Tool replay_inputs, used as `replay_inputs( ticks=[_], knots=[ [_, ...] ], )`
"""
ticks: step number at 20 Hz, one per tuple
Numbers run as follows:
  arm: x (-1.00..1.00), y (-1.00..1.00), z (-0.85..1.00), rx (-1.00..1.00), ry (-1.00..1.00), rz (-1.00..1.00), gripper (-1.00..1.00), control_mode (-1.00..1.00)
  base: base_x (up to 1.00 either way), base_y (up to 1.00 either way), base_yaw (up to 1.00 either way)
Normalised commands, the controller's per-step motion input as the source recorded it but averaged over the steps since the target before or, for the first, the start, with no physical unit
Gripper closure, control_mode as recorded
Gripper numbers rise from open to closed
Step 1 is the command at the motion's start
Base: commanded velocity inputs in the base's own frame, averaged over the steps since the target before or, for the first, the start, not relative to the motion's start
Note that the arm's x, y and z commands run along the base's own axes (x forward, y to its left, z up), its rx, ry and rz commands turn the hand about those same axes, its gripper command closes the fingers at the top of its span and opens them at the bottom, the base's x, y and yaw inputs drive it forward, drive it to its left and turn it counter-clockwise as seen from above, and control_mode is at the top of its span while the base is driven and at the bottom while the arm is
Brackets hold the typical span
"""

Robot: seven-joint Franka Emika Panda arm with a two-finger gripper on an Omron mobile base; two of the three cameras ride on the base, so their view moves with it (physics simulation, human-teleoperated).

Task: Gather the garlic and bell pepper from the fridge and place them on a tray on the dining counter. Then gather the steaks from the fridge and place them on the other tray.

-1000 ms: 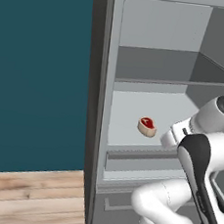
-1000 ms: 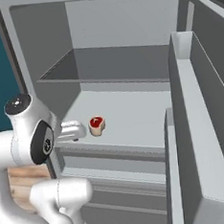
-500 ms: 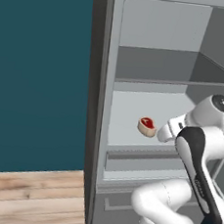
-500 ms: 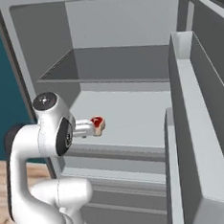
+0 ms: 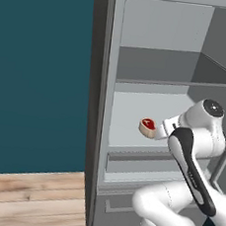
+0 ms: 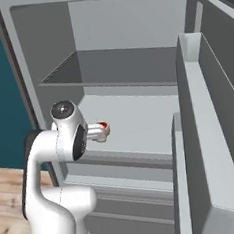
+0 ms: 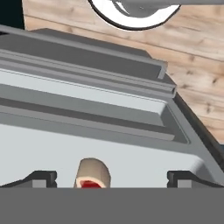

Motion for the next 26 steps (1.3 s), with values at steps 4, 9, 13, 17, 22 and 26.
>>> replay_inputs(
  ticks=[4, 9, 13, 17, 22, 26],
  knots=[
    [0.57, -0.02, -0.27, 0.00, -0.01, 0.03, -1.00, -1.00, 0.00, 0.00, 0.00],
    [0.66, 0.00, -0.18, 0.00, 0.00, 0.03, -1.00, -1.00, 0.00, 0.00, 0.00],
    [0.61, 0.00, -0.10, 0.00, 0.00, 0.02, -1.00, -1.00, 0.00, 0.00, 0.00],
    [0.54, 0.00, -0.11, 0.00, 0.00, 0.01, -1.00, -1.00, 0.00, 0.00, 0.00],
    [0.43, -0.03, -0.23, 0.00, 0.00, 0.02, -1.00, -1.00, 0.00, 0.00, 0.00],
    [0.18, -0.09, -0.40, 0.00, 0.02, 0.02, -1.00, -1.00, 0.00, 0.00, 0.00]
  ],
)
